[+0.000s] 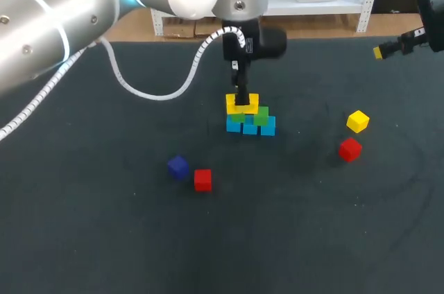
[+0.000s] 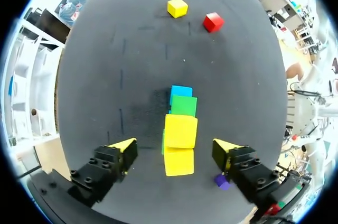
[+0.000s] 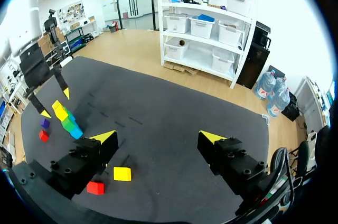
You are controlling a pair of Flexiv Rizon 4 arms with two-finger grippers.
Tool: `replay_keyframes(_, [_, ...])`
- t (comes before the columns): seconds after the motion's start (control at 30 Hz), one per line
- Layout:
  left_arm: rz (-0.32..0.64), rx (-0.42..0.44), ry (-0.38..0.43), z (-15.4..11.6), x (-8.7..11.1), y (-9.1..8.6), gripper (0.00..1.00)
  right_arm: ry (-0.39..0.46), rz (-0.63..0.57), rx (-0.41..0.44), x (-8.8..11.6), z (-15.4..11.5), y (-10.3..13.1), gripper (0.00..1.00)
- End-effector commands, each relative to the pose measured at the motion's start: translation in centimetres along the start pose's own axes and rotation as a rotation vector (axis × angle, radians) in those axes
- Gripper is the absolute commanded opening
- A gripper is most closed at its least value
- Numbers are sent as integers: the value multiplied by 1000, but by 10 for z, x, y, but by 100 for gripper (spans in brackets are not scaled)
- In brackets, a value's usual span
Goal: Place the blue cubes, place green cubes on the blue cubes, place the yellow cubes on the green cubes, then place the red cubes on the yellow cubes, and place purple cube on the red cubes.
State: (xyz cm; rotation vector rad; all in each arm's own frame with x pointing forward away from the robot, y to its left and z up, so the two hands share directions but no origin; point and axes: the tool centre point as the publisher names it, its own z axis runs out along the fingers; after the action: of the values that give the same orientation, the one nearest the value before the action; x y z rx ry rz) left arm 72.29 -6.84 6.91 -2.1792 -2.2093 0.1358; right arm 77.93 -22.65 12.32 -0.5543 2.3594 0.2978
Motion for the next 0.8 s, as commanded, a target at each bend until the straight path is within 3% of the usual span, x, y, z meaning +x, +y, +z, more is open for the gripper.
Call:
replay_keyframes(0.03, [-18, -22, -50, -16, 12, -6, 100, 1, 1, 5, 0, 0, 1, 100])
replay_keyframes(0.17, [-87, -66, -121, -39, 23, -10, 100, 1, 1, 5, 0, 0, 1, 100])
replay_keyframes(0.5, [-268, -223, -382, -107, 63, -28, 100, 1, 1, 5, 0, 0, 1, 100])
replay_keyframes(0.8, [-353, -350, -566, -152, 88, -50, 100, 1, 1, 5, 0, 0, 1, 100])
